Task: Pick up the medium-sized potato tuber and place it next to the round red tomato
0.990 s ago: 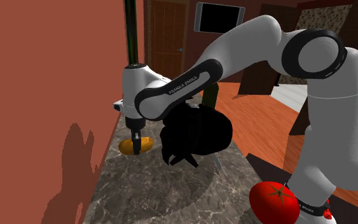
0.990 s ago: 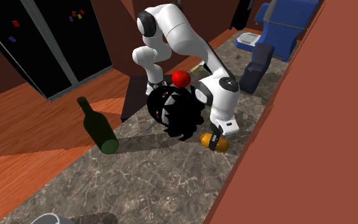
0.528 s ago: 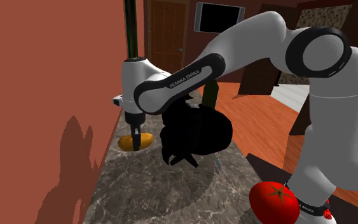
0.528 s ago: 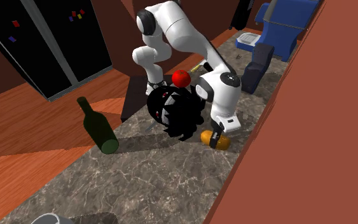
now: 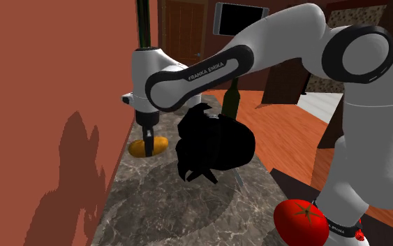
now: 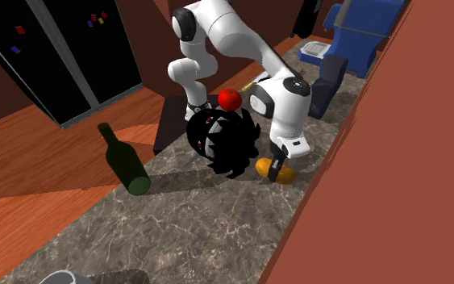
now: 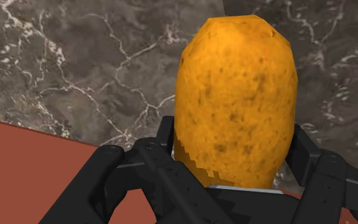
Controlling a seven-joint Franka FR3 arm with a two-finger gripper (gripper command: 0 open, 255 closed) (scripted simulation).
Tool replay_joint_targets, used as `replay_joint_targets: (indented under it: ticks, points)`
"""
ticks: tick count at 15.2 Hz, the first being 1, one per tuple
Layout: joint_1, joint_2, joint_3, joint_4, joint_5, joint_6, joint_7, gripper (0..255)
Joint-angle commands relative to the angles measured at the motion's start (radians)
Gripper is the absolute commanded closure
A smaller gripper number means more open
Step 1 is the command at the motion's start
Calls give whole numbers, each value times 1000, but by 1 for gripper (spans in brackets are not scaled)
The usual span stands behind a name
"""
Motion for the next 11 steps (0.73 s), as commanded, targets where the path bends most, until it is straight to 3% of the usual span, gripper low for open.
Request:
replay_joint_targets:
  ticks: [1, 11]
  points:
    - [-2, -12, 1, 12, 4, -24, -5, 255]
    - [-3, -46, 5, 100, 16, -145, -15, 255]
